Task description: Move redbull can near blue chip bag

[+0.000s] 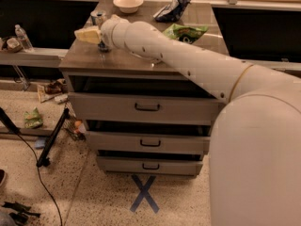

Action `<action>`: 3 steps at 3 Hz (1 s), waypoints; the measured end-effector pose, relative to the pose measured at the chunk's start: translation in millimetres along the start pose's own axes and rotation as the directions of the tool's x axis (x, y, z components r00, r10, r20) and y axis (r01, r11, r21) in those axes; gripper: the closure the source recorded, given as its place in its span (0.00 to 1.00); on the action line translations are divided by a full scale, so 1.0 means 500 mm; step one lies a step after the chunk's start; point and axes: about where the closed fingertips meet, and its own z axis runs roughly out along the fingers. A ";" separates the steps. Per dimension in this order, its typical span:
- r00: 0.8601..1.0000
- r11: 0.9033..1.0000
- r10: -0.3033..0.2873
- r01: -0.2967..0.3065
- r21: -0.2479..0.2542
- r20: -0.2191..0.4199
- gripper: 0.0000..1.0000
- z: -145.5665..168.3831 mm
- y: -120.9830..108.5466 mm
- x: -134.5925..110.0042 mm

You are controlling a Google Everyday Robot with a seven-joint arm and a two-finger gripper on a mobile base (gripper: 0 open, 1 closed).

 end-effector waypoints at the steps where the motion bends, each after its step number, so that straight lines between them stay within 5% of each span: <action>1: 1.000 1.000 0.013 -0.013 -0.025 -0.002 0.42 0.037 -0.018 0.015; 2: 1.000 0.998 0.016 -0.016 -0.058 -0.004 0.65 0.067 -0.029 0.020; 3: 0.999 0.999 0.032 -0.032 -0.037 0.002 0.88 0.102 -0.062 0.003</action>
Offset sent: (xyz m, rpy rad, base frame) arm 0.0521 0.0143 -0.0147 0.0118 0.0275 0.0871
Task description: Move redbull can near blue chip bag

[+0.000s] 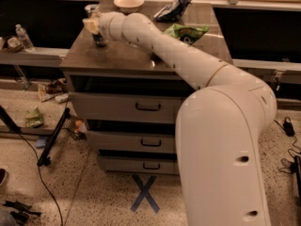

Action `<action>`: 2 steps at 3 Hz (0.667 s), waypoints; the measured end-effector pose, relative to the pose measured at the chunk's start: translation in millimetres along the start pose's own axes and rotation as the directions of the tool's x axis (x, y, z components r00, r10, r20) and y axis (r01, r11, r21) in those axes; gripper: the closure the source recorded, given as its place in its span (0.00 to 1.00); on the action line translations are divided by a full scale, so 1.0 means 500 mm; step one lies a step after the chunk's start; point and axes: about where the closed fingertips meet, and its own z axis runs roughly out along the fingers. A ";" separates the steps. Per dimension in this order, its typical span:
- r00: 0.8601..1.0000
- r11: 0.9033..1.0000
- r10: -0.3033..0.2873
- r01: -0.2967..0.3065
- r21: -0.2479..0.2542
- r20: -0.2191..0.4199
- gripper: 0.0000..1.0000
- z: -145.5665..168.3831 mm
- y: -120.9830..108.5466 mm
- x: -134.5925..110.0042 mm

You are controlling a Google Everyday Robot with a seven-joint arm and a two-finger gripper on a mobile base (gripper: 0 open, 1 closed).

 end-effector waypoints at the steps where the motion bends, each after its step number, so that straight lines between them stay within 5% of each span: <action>1: 1.000 0.995 -0.028 0.029 0.101 -0.009 1.00 0.006 -0.105 -0.025; 2: 0.998 0.976 -0.054 0.061 0.208 -0.042 1.00 -0.003 -0.209 -0.018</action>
Offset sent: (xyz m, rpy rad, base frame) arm 0.1315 -0.1592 0.0144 -0.1846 -0.0606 -0.4093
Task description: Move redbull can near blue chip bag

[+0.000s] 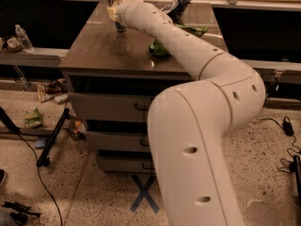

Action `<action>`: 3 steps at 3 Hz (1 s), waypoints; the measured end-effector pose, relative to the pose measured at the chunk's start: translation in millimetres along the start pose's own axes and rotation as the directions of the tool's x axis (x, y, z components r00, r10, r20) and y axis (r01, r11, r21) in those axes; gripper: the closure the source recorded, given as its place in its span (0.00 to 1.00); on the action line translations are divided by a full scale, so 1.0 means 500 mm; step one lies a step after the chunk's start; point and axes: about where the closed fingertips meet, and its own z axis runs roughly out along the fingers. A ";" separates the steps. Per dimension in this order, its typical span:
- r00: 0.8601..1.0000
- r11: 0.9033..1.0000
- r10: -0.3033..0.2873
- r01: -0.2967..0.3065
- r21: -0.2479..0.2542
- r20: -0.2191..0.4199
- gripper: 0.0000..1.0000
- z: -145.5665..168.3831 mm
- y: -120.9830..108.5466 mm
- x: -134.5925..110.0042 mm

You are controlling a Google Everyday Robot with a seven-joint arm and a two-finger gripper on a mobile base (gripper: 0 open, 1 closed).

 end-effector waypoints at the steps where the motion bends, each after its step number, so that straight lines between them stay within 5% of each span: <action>1: 1.000 0.984 0.024 -0.020 0.178 -0.020 1.00 -0.007 -0.169 0.050; 3: 0.998 0.955 0.058 -0.054 0.290 -0.003 1.00 -0.011 -0.282 0.071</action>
Offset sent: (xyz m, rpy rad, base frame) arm 0.0922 -0.1393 -0.0142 0.0449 -0.0088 -0.3373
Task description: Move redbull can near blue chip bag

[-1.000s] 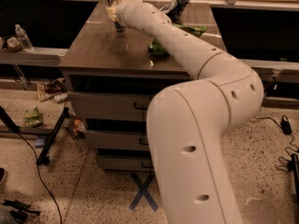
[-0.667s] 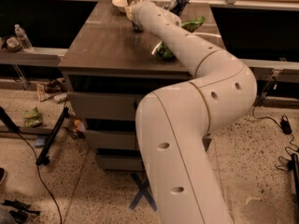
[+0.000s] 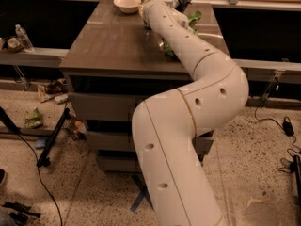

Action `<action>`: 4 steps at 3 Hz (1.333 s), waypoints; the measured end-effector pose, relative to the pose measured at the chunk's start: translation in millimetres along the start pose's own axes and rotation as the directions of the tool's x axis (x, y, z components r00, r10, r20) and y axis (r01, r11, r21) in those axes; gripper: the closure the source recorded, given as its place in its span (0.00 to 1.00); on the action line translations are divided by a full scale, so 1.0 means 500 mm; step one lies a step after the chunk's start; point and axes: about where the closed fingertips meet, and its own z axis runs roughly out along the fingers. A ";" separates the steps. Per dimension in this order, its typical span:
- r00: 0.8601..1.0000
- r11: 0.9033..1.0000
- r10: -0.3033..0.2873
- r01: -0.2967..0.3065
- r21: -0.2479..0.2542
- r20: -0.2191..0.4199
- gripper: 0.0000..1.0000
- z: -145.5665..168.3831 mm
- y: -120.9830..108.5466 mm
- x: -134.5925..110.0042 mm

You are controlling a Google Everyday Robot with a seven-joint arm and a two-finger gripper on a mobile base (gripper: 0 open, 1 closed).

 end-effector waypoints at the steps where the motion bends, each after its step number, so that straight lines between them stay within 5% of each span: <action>1: 1.000 0.999 0.015 -0.015 0.046 -0.009 0.83 0.004 -0.037 0.008; 4: 0.999 0.994 0.050 -0.049 0.097 -0.005 0.13 0.006 -0.085 0.014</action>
Offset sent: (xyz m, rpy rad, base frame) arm 0.0381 -0.0451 0.0090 0.0280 -0.0127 -0.1263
